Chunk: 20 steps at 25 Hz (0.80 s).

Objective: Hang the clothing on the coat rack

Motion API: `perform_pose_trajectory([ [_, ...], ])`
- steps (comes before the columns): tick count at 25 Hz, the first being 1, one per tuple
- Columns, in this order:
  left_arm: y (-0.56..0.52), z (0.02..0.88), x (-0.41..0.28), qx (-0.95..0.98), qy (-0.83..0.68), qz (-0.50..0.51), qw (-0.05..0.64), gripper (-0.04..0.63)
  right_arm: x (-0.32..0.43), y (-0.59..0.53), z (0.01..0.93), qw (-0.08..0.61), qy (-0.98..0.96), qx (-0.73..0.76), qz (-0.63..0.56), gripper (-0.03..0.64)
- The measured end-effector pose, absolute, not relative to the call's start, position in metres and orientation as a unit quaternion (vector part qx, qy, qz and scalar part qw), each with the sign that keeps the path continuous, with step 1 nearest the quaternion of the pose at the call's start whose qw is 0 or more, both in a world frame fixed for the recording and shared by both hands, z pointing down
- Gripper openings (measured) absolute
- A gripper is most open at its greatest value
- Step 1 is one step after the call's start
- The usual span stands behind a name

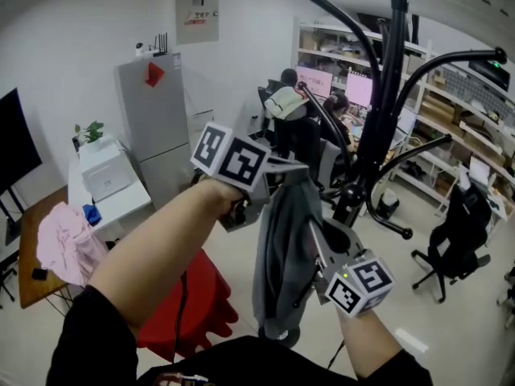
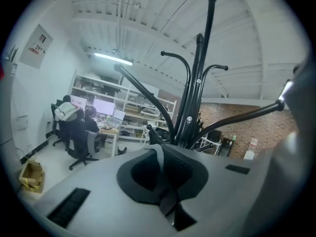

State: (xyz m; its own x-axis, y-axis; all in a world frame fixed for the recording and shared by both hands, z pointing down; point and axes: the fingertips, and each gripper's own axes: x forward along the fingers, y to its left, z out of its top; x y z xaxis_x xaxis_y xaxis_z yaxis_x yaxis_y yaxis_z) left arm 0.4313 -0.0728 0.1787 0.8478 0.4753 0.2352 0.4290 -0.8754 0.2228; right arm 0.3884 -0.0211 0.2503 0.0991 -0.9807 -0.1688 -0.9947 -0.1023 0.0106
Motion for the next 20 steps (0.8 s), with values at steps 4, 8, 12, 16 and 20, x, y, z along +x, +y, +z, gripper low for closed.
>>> perform_pose_trajectory([
  [4,-0.069,0.179,0.417,0.945,0.275,0.111,0.137,0.012,0.379,-0.022,0.262,0.066,0.681,-0.726,0.060,0.015],
  [8,-0.065,0.178,0.406,0.939,0.288,0.079,0.171,0.012,0.373,-0.021,0.274,0.075,0.689,-0.719,0.051,0.015],
  [12,-0.060,0.171,0.406,0.954,0.279,0.065,0.094,0.012,0.372,-0.020,0.275,0.064,0.686,-0.723,0.056,0.012],
  [16,-0.056,0.173,0.409,0.960,0.263,0.096,0.014,0.012,0.373,-0.017,0.272,0.065,0.683,-0.725,0.060,0.011],
  [20,-0.053,0.175,0.408,0.955,0.273,0.114,-0.011,0.012,0.373,-0.016,0.272,0.064,0.688,-0.720,0.058,0.011],
])
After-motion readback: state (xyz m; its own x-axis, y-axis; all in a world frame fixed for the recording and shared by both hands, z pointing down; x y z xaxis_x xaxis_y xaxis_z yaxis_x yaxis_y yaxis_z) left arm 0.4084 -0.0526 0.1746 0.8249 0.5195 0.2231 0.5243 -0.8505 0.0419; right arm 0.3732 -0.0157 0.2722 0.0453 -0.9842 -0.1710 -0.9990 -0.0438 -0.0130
